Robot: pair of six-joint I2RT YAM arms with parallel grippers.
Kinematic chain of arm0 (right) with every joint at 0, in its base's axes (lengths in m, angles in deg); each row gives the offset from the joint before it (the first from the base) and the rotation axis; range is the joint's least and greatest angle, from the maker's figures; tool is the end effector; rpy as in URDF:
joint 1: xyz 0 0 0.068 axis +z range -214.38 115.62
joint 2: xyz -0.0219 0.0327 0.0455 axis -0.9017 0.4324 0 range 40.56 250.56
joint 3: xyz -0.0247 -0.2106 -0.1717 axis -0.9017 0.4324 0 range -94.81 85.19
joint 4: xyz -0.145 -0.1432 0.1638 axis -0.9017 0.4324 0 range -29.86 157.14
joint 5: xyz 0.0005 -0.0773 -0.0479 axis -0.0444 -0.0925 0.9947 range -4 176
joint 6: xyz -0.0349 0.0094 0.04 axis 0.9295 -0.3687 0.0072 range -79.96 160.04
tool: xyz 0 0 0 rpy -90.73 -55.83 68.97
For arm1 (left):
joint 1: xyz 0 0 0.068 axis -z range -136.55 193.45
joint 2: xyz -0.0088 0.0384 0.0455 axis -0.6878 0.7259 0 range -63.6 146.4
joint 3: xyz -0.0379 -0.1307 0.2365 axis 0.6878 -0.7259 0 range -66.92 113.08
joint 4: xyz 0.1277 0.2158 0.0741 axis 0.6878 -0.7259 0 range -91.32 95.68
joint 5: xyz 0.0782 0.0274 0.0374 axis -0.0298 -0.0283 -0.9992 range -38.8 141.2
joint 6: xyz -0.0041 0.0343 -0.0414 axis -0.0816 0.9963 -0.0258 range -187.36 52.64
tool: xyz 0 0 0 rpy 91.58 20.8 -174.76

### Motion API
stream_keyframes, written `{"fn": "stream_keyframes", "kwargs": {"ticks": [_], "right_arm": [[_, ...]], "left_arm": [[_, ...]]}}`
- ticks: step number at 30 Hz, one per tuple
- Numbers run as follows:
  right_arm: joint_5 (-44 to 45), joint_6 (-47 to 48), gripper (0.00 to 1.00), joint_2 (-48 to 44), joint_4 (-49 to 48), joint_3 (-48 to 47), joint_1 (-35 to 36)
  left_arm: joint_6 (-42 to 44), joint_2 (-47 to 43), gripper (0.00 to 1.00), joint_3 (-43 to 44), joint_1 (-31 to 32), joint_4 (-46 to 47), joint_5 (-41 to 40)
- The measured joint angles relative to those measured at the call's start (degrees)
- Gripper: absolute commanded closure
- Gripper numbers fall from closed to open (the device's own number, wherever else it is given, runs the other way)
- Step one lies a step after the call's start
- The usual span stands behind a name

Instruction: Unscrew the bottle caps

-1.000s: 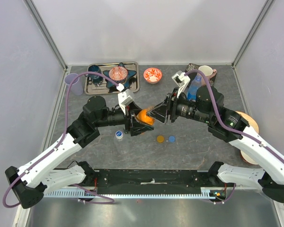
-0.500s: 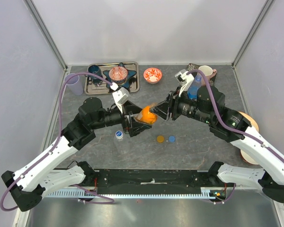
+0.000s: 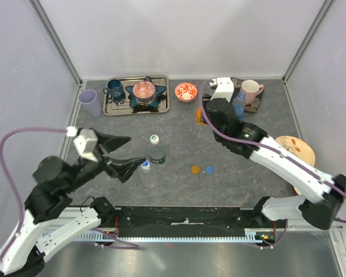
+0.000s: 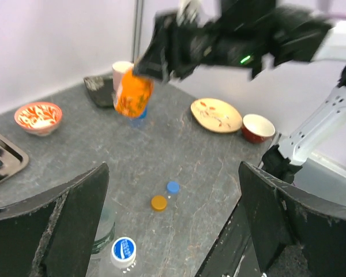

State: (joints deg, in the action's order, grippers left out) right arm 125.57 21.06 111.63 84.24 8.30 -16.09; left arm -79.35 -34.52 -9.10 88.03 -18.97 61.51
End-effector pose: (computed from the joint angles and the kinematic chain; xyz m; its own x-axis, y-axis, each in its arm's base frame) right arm 0.1955 0.1853 0.4160 -0.2536 0.0923 -0.9629 -0.0956 0.9882 0.1199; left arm 0.0554 -0.0634 0.4200 -0.1201 -0.1687 -0.9783 0.8104 0.5526 -0.1948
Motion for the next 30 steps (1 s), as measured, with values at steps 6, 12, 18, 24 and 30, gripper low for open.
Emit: {"fn": "stream_keyframes", "kwargs": {"ticks": [6, 12, 18, 24, 30], "right_arm": [[0.4, -1.3, 1.0, 14.0, -4.1, 3.3, -8.6], [-2.5, -3.9, 1.0, 25.6, -7.0, 3.0, -14.6], [-3.3, -4.2, 1.0, 33.5, -8.1, -0.2, -16.0], [-3.8, -4.2, 1.0, 37.2, -9.1, -3.7, -17.5], [-3.7, -4.2, 1.0, 39.4, -9.9, -5.2, -18.5]], "left_arm": [[-0.4, -12.1, 0.0, -3.1, 0.0, -0.5, -3.4], [-1.4, -14.0, 0.0, -5.2, 0.0, -3.6, -4.0], [-2.6, -14.1, 0.0, -6.3, 0.0, -5.6, -4.7], [-3.2, -14.2, 0.0, -7.8, 0.0, -6.1, -4.9], [-3.7, -14.2, 0.0, -9.0, 0.0, -6.3, -4.8]]}}
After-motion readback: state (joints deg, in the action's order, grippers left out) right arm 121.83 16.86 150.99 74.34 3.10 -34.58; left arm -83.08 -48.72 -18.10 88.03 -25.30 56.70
